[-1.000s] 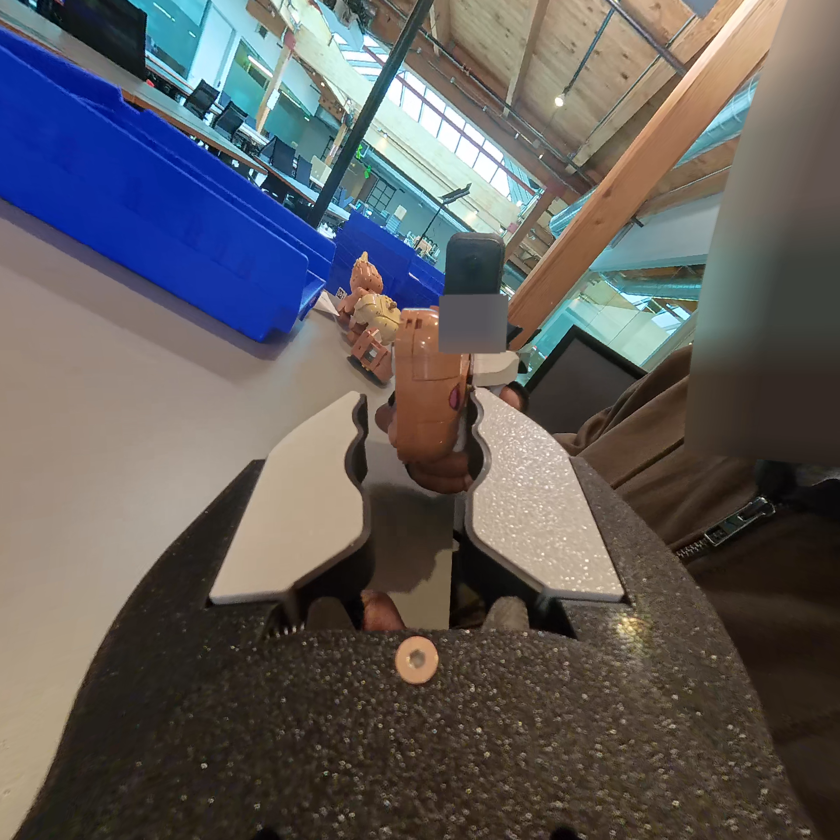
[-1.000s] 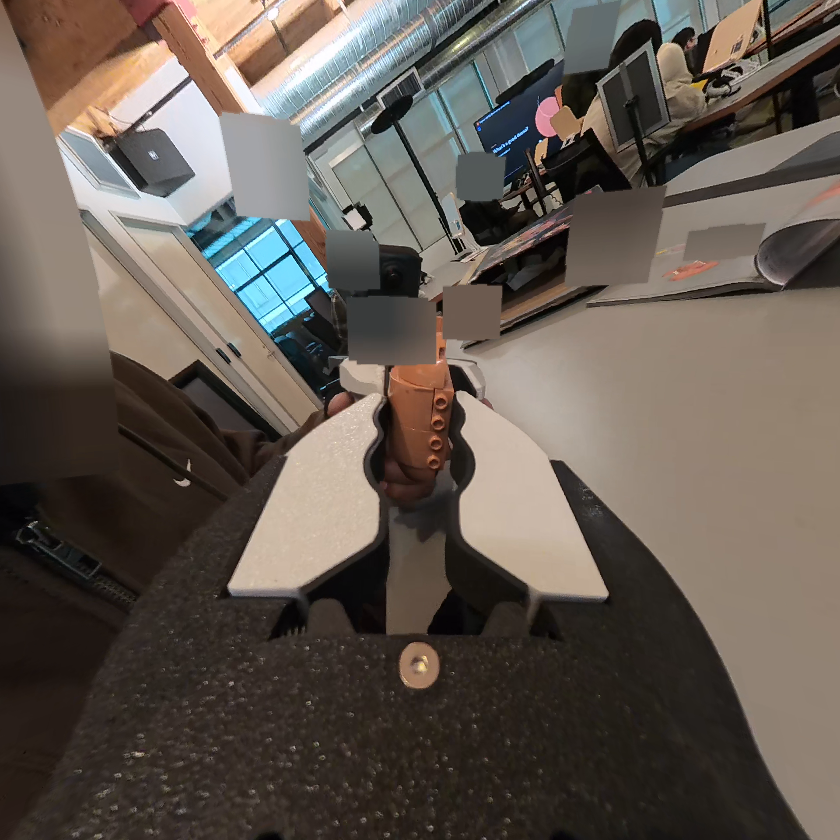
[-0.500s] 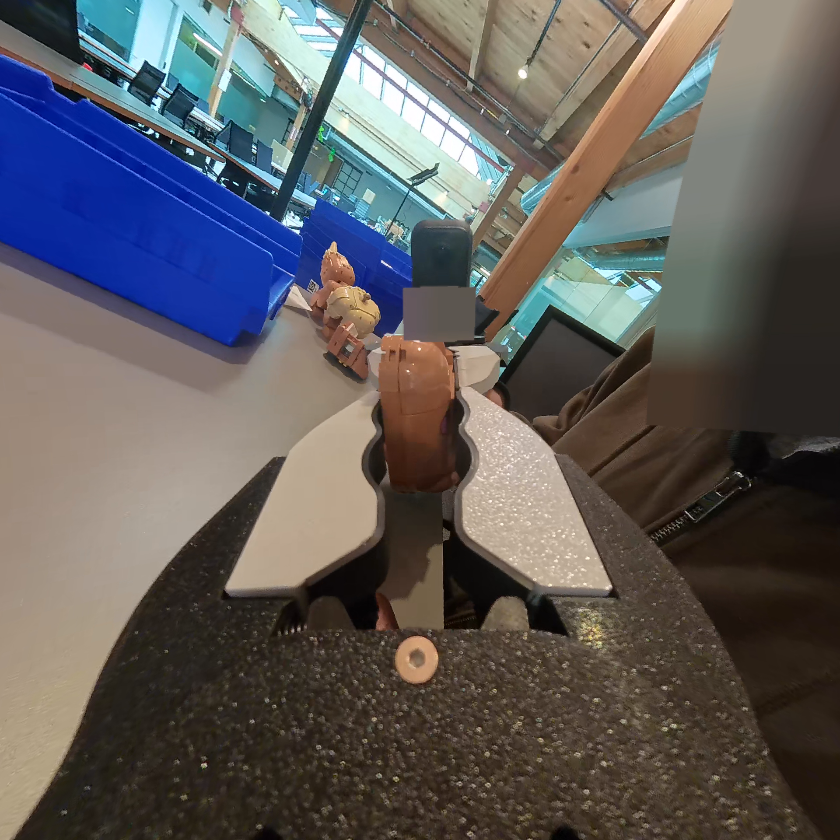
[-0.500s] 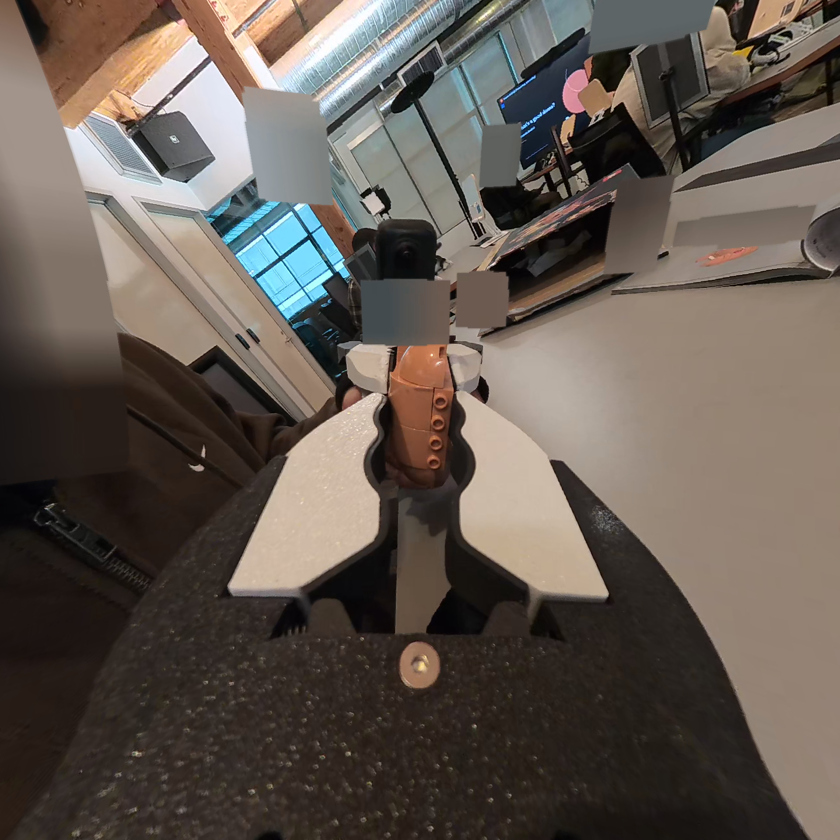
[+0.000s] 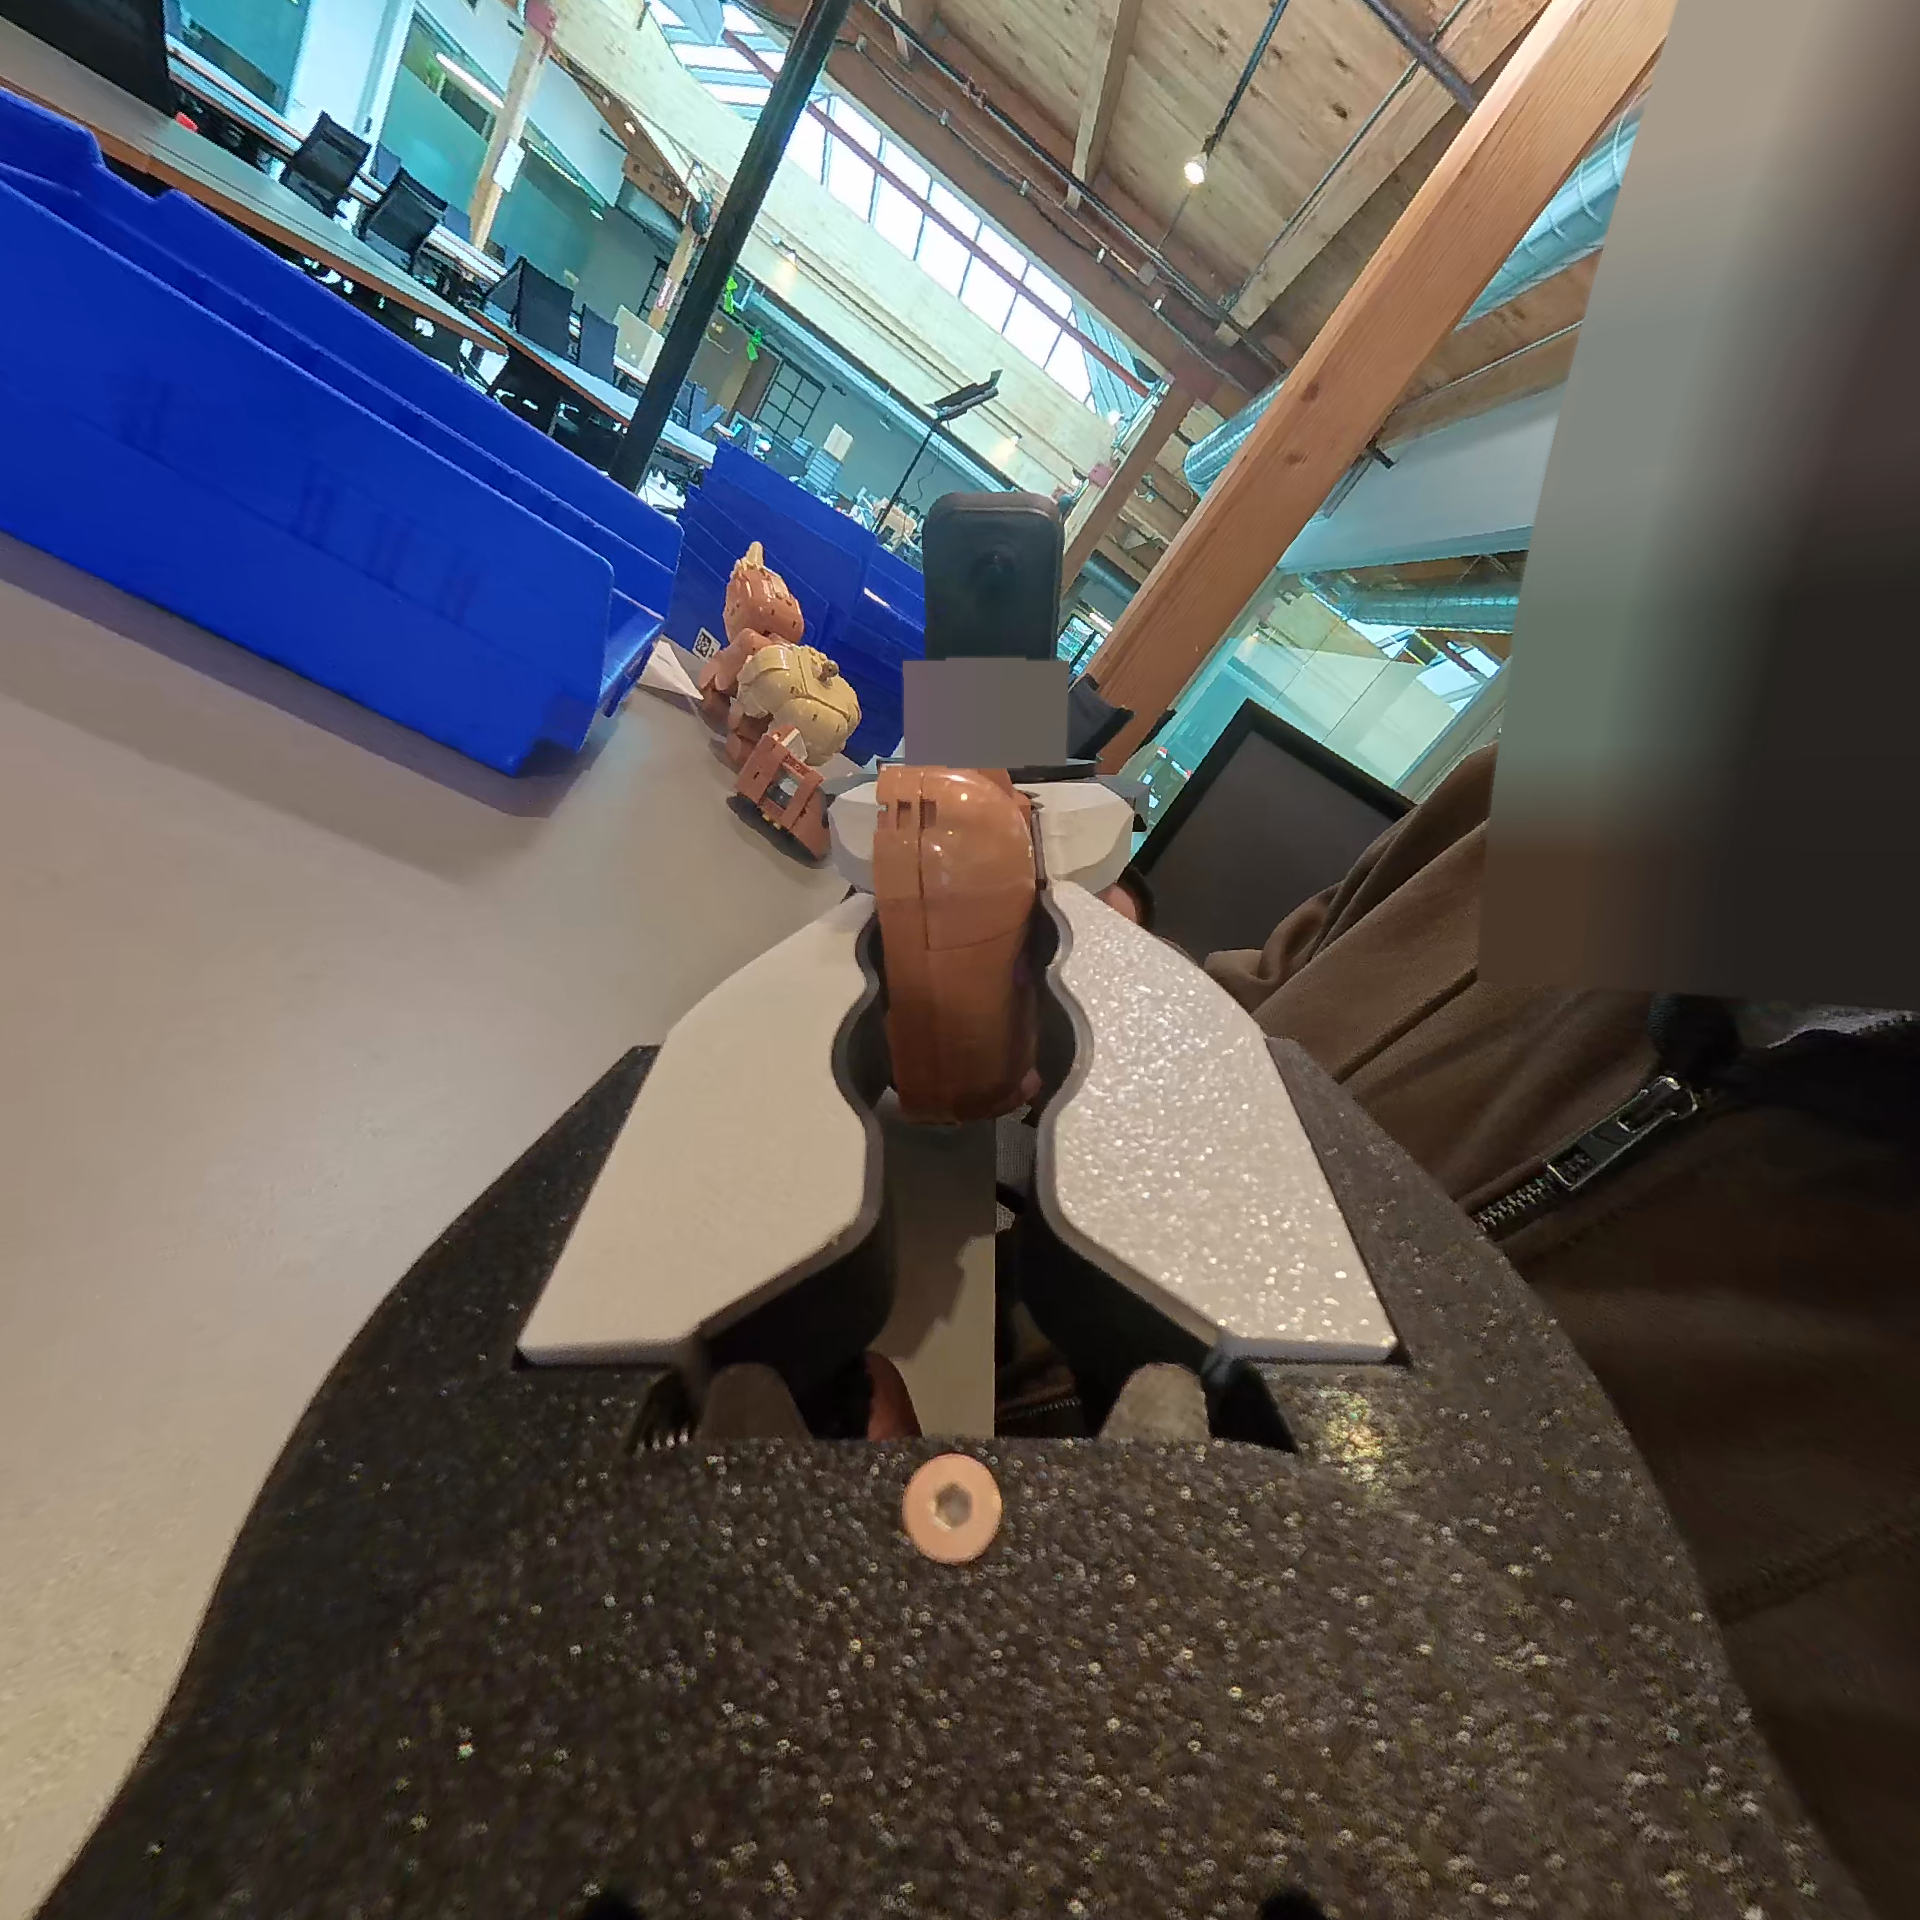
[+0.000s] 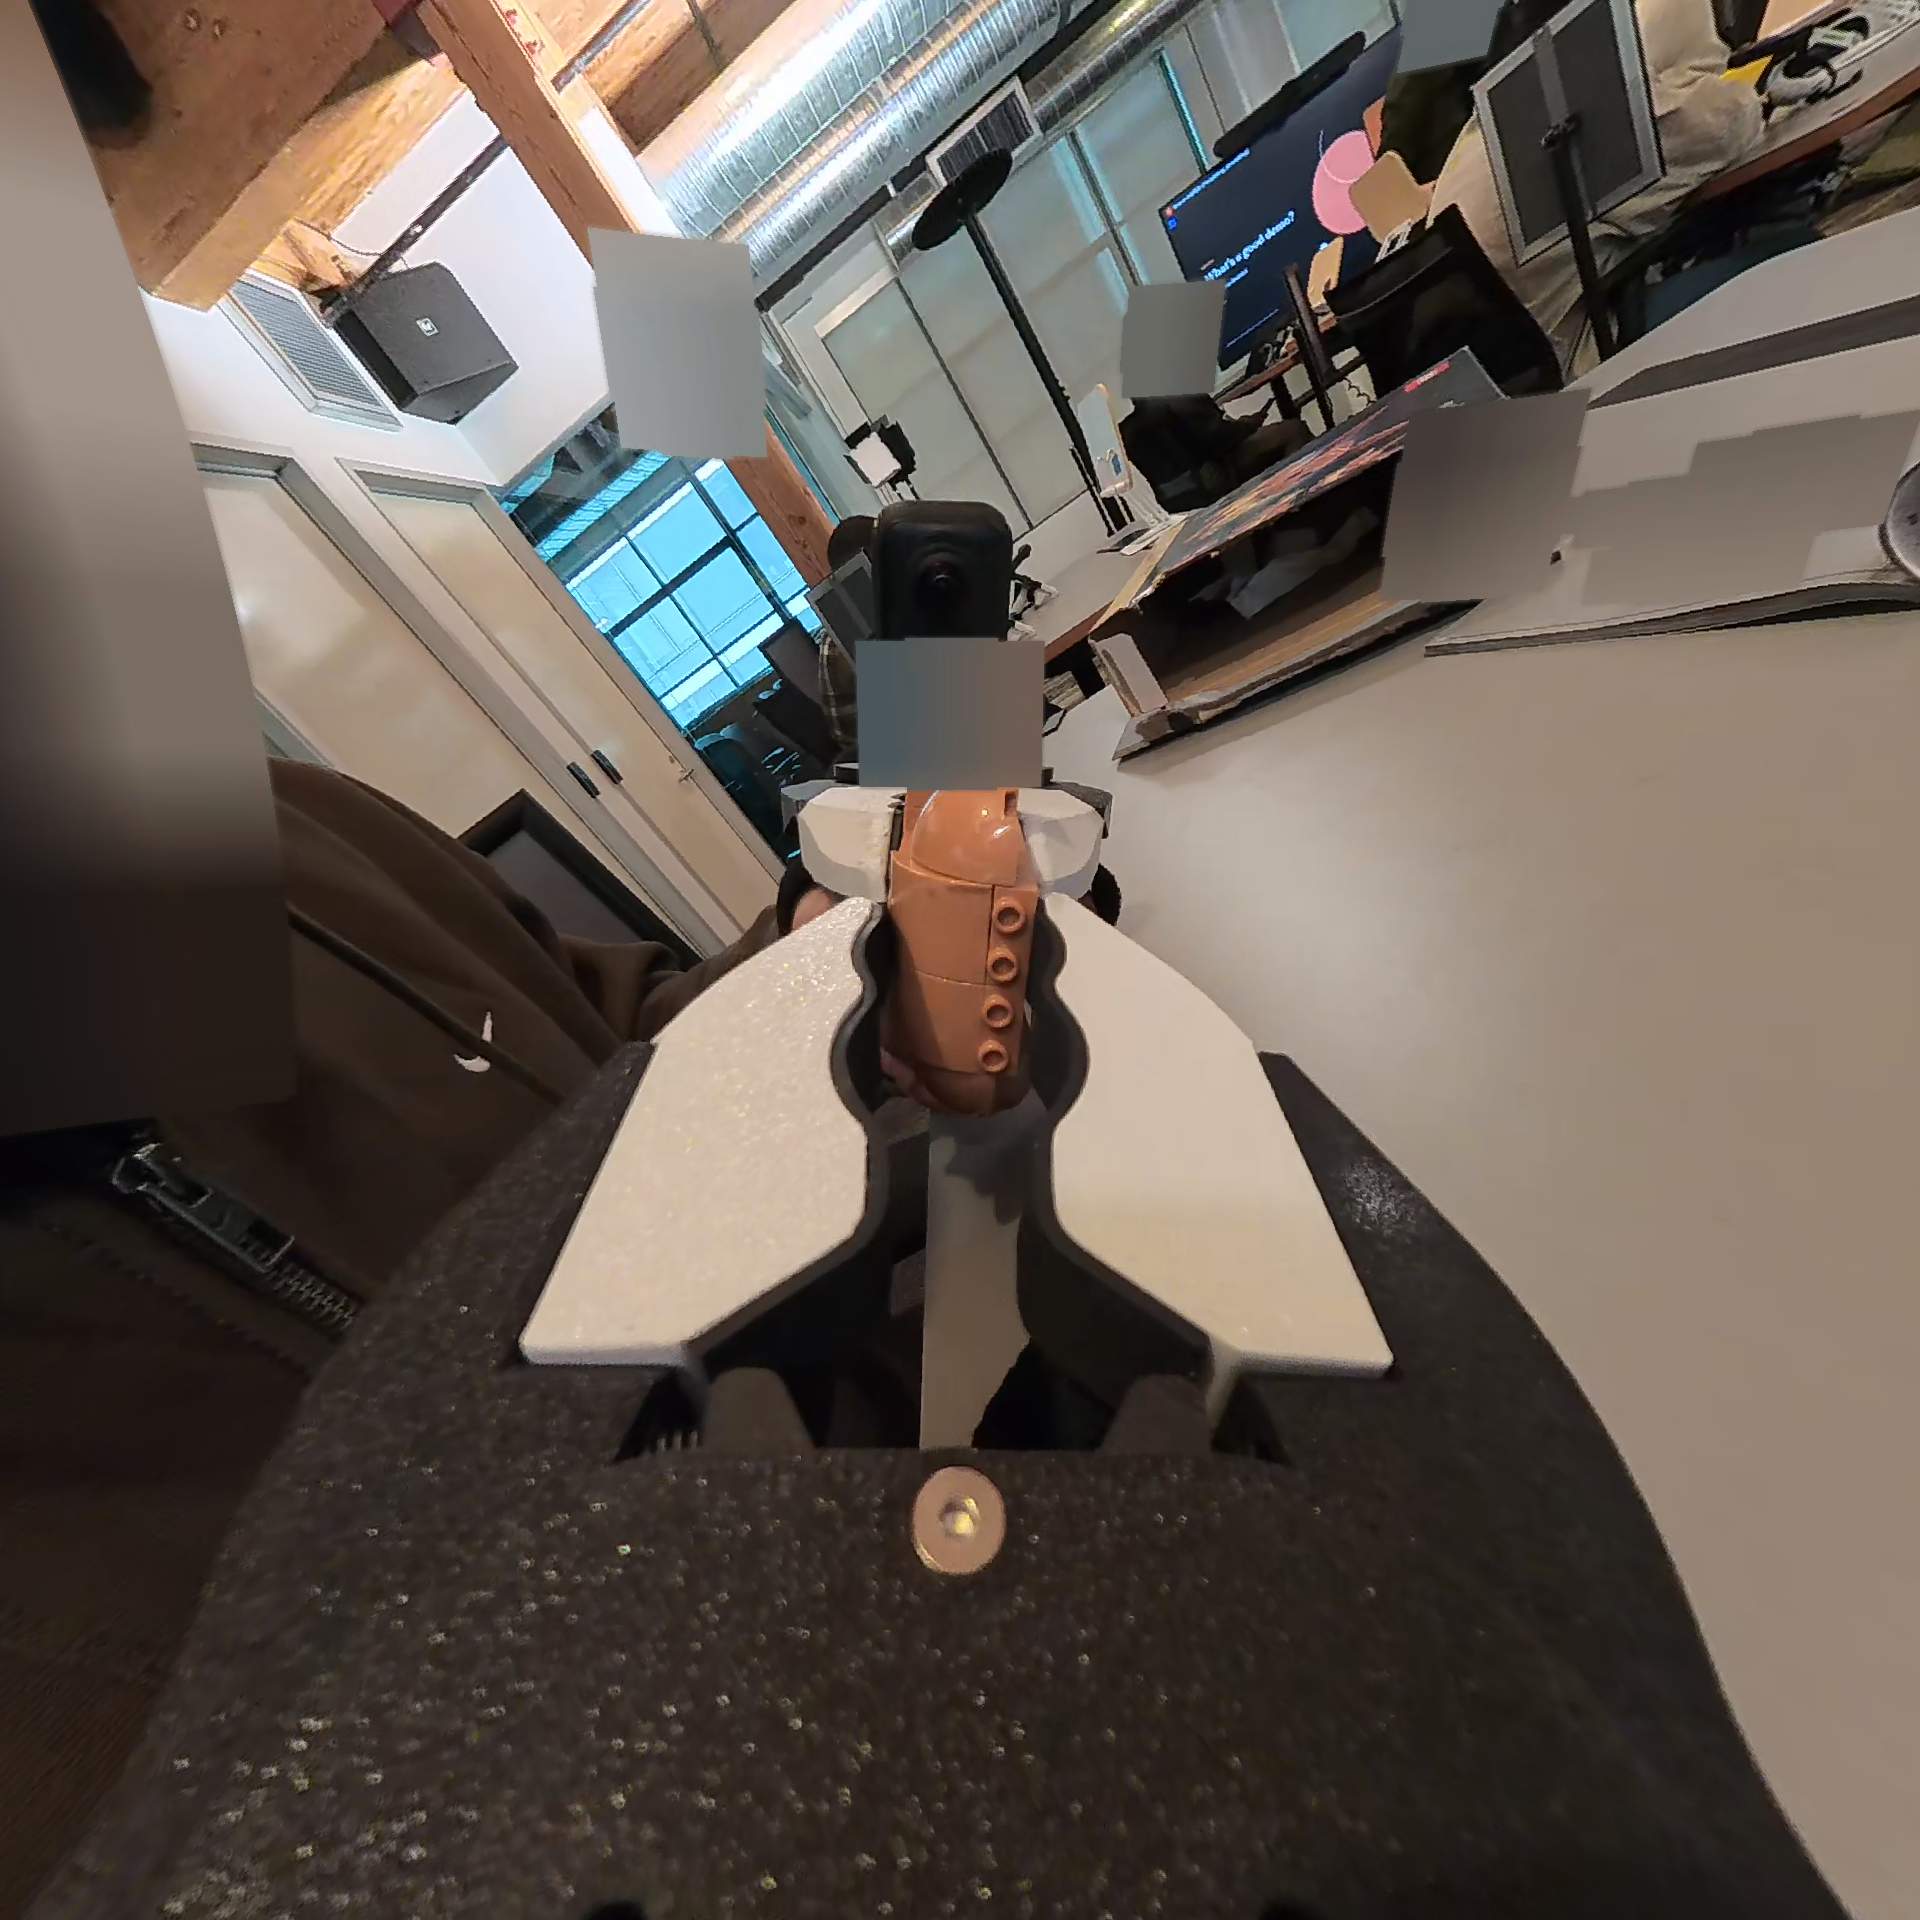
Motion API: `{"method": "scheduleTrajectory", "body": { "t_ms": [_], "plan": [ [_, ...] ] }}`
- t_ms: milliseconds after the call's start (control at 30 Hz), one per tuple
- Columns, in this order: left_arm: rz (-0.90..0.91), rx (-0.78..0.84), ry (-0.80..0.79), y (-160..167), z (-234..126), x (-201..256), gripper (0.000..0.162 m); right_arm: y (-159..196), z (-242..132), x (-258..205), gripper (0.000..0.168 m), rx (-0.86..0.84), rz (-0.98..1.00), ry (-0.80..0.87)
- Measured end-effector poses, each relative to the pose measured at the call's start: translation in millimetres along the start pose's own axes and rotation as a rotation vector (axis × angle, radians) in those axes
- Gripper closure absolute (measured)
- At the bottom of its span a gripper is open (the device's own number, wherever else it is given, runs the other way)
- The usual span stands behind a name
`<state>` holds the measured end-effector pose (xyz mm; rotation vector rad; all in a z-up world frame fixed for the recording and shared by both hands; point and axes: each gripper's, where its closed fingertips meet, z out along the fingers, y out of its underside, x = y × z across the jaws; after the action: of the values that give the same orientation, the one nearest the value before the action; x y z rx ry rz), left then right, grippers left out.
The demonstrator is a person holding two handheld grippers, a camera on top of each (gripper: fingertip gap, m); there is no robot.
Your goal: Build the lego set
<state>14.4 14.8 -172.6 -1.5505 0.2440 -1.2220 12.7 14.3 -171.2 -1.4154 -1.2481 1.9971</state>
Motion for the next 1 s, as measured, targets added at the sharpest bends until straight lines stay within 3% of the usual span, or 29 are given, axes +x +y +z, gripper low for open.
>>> {"method": "scheduleTrajectory", "body": {
  "t_ms": [333,367,433,500,633,700,800,1000],
  "plan": [
    [-0.062,0.071,0.007,-5,-1,-2,0.137,-4,3,3,0.143,0.02,0.006,0.014],
    [-0.075,0.108,0.011,-9,-2,-2,0.137,-6,3,4,0.142,0.037,0.021,0.019],
    [-0.115,0.181,-0.007,-17,-5,-8,0.138,-13,1,8,0.123,0.092,0.071,0.02],
    [-0.169,0.278,-0.035,-26,-10,-17,0.138,-15,0,12,0.121,0.133,0.118,0.015],
    [-0.224,0.319,-0.055,-21,-6,-23,0.138,-6,6,22,0.12,0.108,0.152,0.069],
    [-0.245,0.348,-0.062,-21,-5,-25,0.138,-3,8,23,0.123,0.096,0.157,0.077],
    [-0.227,0.356,-0.066,-22,-4,-23,0.138,-5,7,27,0.14,0.123,0.161,0.099],
    [-0.194,0.337,-0.069,-20,-3,-21,0.138,-4,5,24,0.141,0.141,0.157,0.069]
  ]
}}
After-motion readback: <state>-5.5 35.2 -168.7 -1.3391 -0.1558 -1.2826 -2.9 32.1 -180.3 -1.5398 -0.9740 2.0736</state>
